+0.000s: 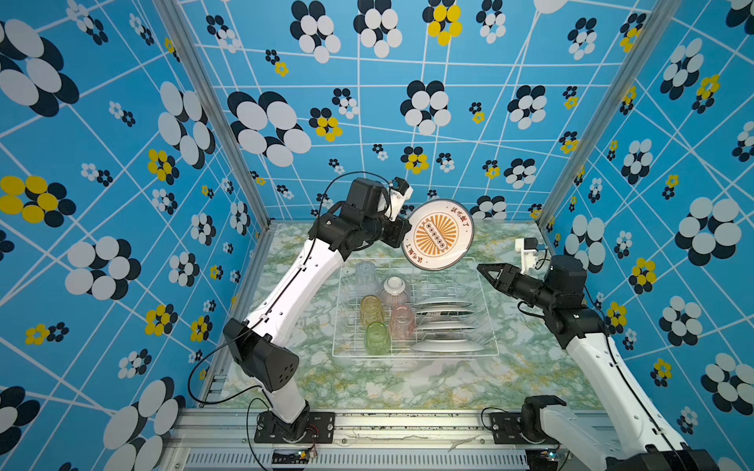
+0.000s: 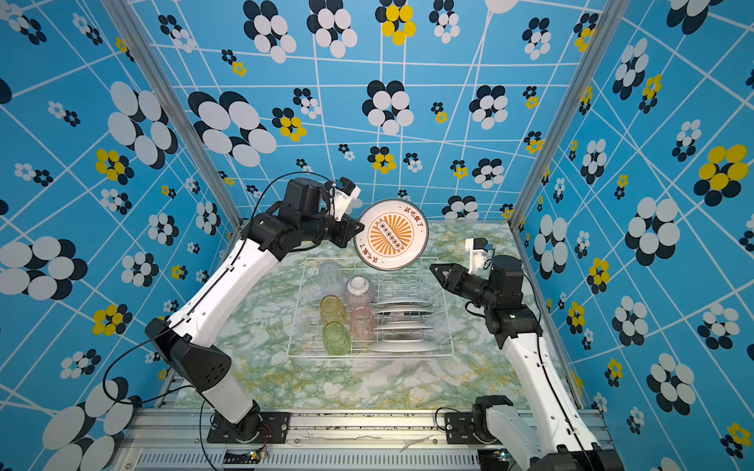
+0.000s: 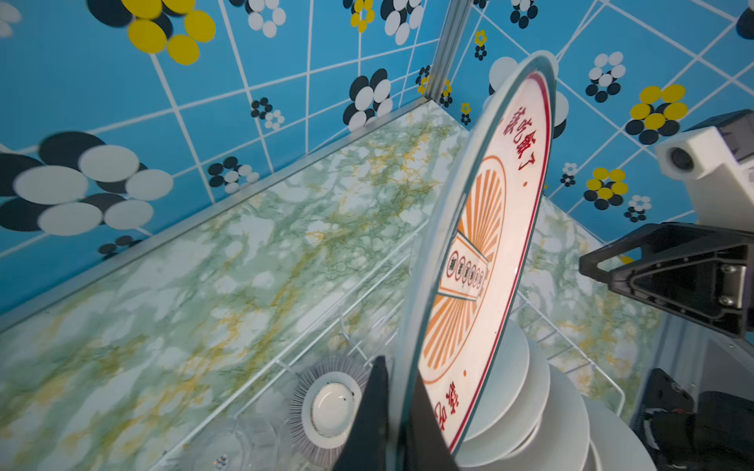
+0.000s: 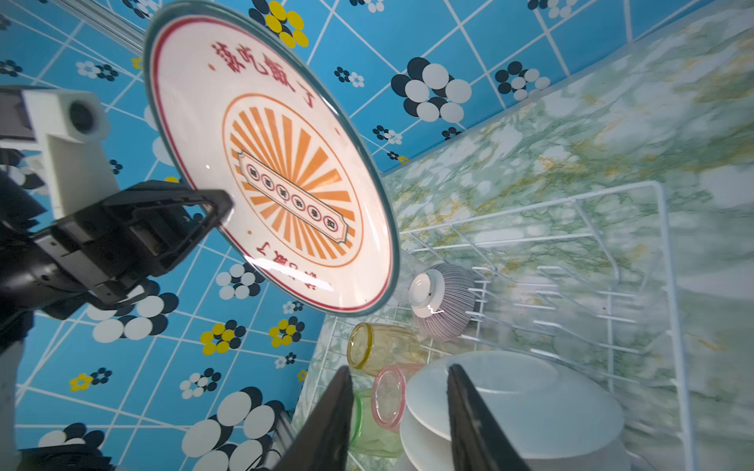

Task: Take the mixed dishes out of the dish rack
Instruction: 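Lift the printed plate with the left gripper while the right gripper approaches, then grasp the printed plate's rim with the right gripper beside the left gripper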

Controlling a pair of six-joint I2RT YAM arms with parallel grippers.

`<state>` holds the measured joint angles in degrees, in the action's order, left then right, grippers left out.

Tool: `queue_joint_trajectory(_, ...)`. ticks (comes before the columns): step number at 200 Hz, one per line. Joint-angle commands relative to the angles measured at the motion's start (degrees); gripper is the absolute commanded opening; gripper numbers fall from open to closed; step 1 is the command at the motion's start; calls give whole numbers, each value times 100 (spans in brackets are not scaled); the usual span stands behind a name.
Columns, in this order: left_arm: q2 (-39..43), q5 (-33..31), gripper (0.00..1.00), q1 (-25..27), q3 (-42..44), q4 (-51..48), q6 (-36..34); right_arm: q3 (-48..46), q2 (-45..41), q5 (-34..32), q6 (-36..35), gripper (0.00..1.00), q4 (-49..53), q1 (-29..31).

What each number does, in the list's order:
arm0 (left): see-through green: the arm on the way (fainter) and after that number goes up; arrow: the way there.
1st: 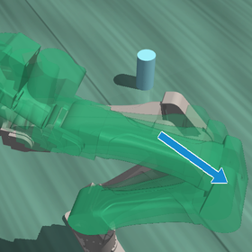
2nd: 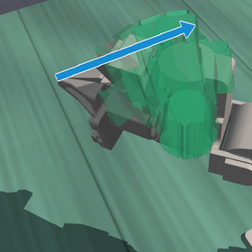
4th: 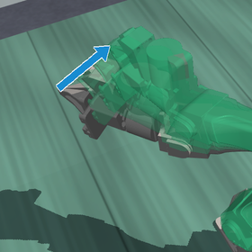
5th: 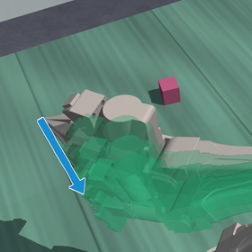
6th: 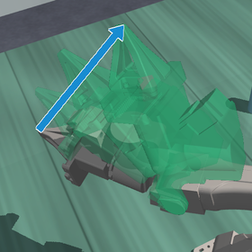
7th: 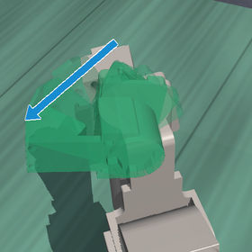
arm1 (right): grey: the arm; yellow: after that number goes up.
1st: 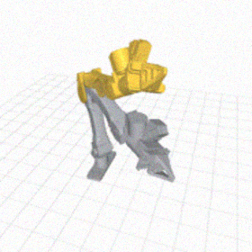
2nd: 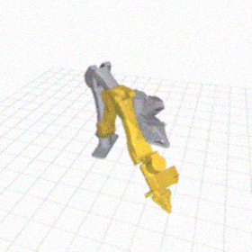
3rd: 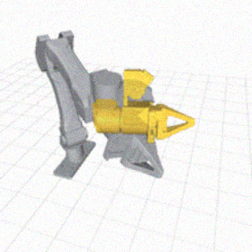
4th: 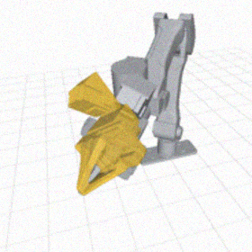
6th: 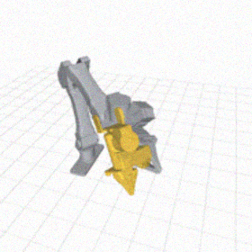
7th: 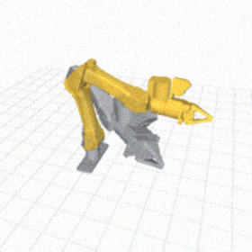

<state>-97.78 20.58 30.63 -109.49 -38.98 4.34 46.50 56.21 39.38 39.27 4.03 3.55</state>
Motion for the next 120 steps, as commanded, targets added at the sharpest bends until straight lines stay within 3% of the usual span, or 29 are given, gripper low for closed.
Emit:
queue_joint_trajectory(1,110,1168,0,-44,308,676,813,-151,103,665,926,41,-1391,-23)
queue_joint_trajectory(66,-70,1743,0,-57,690,1405,1353,-152,347,511,1122,37,-1681,-48)
queue_joint_trajectory(96,-109,1619,0,-159,701,1363,1319,-111,163,588,1190,35,-1706,-93)
queue_joint_trajectory(120,-128,1469,0,-363,767,1347,1266,107,-123,629,869,35,-1053,-97)
